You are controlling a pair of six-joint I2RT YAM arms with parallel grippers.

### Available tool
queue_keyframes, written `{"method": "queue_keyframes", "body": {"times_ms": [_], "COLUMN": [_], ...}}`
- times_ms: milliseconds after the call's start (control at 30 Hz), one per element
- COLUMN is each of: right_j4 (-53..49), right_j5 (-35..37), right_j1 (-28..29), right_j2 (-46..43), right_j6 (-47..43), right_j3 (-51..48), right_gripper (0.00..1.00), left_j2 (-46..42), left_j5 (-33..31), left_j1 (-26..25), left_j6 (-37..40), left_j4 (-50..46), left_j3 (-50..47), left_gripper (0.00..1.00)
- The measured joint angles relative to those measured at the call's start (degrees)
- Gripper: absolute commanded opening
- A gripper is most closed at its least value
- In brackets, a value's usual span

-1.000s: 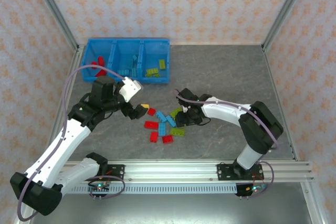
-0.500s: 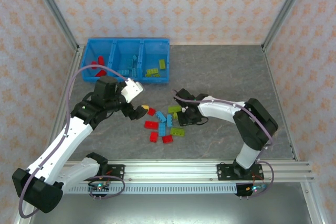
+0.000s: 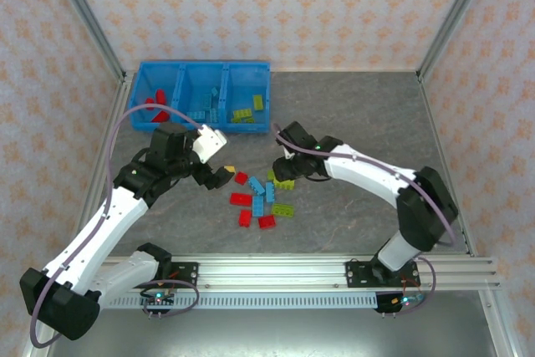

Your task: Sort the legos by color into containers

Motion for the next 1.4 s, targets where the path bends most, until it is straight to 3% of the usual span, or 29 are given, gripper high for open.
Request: {"method": "queue_keyframes", "body": {"times_ms": [133,233,500,600,733,867,1067,1200,1400], "right_j4": [-3.5,-6.9,-7.9,-7.5,-7.1,-5.9,9.0,16.5,18.9], "right_j5": [-1.4,-3.6,-4.9,-4.6,-4.1,-3.9,0.2,6.3,14.1], "right_j1": [0.0,0.0,0.0,0.0,0.0,0.0,-0.3,-0.7,-1.3], "right_j2": [6.6,10.6,15.1,15.0,12.6,4.7,-4.6,3.3,26.4], "right_j6": [-5.9,-9.3,-11.4,-10.9,-9.6,-7.4,-2.4,-0.4,-0.8], "right_j3": [1.8,3.0,5.3,5.3,4.2,2.9,4.3,13.8,38.3], "right_gripper": [0.61,0.62,0.24,0.16,0.1,0.09,0.1,0.09,0.1], "left_j2": [-0.3,-0.3,-0.2,-0.2,-0.2,-0.4,-1.6,-1.8,-1.8], "left_j5": [-0.2,-0.7,-1.2,-1.3,-1.3,-1.3,-2.7,-5.4,-11.4], "left_j1": [0.0,0.0,0.0,0.0,0.0,0.0,0.0,-0.2,-0.2], "left_j6": [0.0,0.0,0.0,0.0,0.0,0.0,-0.3,-1.7,-3.3], "left_j4": [0.4,0.5,0.7,0.9,1.0,1.4,2.4,3.6,5.2], "left_j3": [-0.5,-0.7,-0.7,-0.9,-1.0,-1.3,-2.2,-2.3,-2.6], "left_gripper": [1.0,1.0,1.0,1.0,1.0,1.0,1.0,1.0,1.0]}}
